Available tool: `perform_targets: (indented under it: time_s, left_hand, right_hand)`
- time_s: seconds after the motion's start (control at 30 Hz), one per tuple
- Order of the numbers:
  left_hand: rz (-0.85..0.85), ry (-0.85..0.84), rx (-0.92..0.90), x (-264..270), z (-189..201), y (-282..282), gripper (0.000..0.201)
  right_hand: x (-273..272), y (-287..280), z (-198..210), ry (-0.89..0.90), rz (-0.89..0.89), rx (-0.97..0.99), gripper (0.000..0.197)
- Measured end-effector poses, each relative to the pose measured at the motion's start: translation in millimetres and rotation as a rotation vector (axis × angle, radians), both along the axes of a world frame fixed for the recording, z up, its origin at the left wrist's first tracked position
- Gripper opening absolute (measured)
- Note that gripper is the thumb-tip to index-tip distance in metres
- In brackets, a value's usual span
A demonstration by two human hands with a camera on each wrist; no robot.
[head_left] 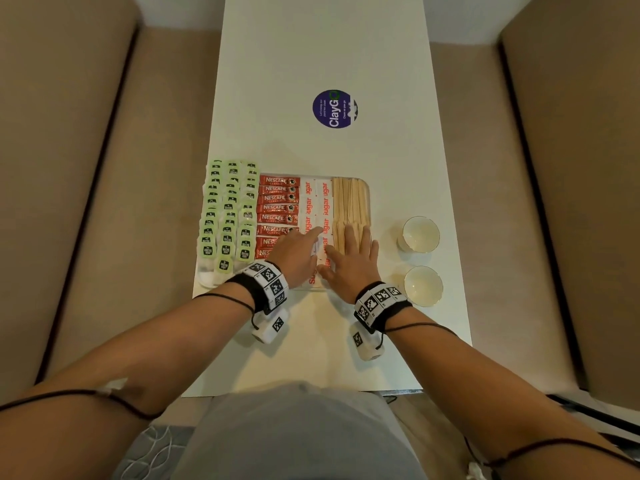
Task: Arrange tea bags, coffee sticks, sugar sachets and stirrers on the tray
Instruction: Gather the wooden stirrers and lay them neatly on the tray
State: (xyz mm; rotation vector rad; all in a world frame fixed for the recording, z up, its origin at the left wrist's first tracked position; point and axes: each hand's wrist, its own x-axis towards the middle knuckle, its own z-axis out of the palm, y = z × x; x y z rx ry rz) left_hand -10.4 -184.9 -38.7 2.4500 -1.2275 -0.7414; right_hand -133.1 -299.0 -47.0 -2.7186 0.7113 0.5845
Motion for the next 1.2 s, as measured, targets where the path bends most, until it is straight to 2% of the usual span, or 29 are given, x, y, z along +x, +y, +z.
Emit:
perform_targets:
  time_s: [0.43, 0.63, 0.7, 0.8, 0.97, 1.07, 1.2]
  left_hand:
    - [0.175, 0.068, -0.105, 13.0, 13.4, 22.7, 0.053]
    - [0.439, 0.077, -0.246, 43.7, 33.8, 52.2, 0.048]
    - [0.503, 0.072, -0.243, 55.1, 35.2, 67.8, 0.050]
    - [0.578, 0.037, -0.200, 68.9, 33.5, 92.8, 0.056]
    - [0.704, 0.006, -0.123, 75.8, 26.0, 129.6, 0.066]
    - [0.792, 0.098, -0.053, 73.6, 15.2, 144.5, 0.077]
    - [0.834, 0.254, -0.026, 68.1, 3.2, 156.3, 0.093]
  right_hand:
    - [-1.0, 2.4, 7.0, -0.026, -0.033, 0.031, 0.057]
    - [-6.9, -17.7, 9.2, -0.216, -0.262, 0.150, 0.061]
    - [-9.4, -23.7, 16.2, -0.303, -0.374, 0.217, 0.062]
    - [-14.0, -30.7, 25.2, -0.313, -0.525, 0.330, 0.061]
    - [-25.0, -31.8, 32.9, -0.329, -0.605, 0.416, 0.050]
    - [-31.8, -26.3, 25.2, -0.324, -0.604, 0.458, 0.036]
    - [-36.2, -21.5, 16.3, -0.299, -0.604, 0.450, 0.035]
